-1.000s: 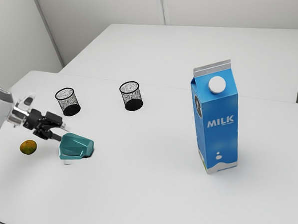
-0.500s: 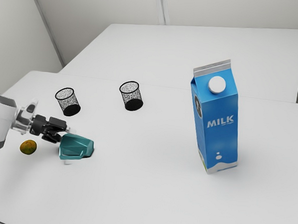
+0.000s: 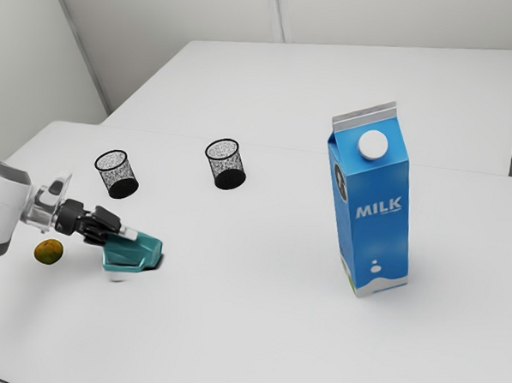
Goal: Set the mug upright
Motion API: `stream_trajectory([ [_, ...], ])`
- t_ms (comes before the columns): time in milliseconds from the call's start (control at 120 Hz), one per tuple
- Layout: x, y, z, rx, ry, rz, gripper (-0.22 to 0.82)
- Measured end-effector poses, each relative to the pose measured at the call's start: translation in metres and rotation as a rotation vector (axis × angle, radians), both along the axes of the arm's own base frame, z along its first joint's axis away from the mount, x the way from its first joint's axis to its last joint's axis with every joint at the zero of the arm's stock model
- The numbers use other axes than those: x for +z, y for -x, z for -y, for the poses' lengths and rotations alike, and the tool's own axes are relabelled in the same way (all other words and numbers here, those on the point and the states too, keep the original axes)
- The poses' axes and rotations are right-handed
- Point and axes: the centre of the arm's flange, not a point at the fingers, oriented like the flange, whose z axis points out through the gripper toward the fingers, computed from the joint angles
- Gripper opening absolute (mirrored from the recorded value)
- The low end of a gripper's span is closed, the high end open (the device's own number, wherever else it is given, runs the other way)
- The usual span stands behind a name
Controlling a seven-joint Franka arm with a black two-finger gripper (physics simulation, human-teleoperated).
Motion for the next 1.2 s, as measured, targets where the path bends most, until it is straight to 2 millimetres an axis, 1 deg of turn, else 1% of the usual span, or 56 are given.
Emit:
stream_trajectory([
  [58,0.001,-0.001,0.001,-0.004,0.001,0.002,0.01],
  [117,0.002,-0.001,0.002,-0.007,0.002,0.003,-0.04],
  [175,0.003,-0.002,0.004,-0.01,0.001,0.006,-0.07],
  [283,0.012,-0.004,0.008,-0.021,-0.006,0.021,-0.12],
  [333,0.018,-0.006,0.01,-0.028,-0.012,0.031,-0.14],
  [392,0.03,-0.009,0.015,-0.045,-0.028,0.046,-0.15],
  [633,0.089,-0.021,0.05,-0.163,-0.136,0.082,-0.17],
  [733,0.112,-0.021,0.066,-0.227,-0.21,0.06,-0.17],
  [858,0.138,-0.028,0.084,-0.308,-0.341,0.012,-0.17],
  [983,0.151,-0.035,0.108,-0.364,-0.452,-0.052,-0.17],
  [1200,0.156,-0.043,0.143,-0.378,-0.594,-0.163,-0.17],
])
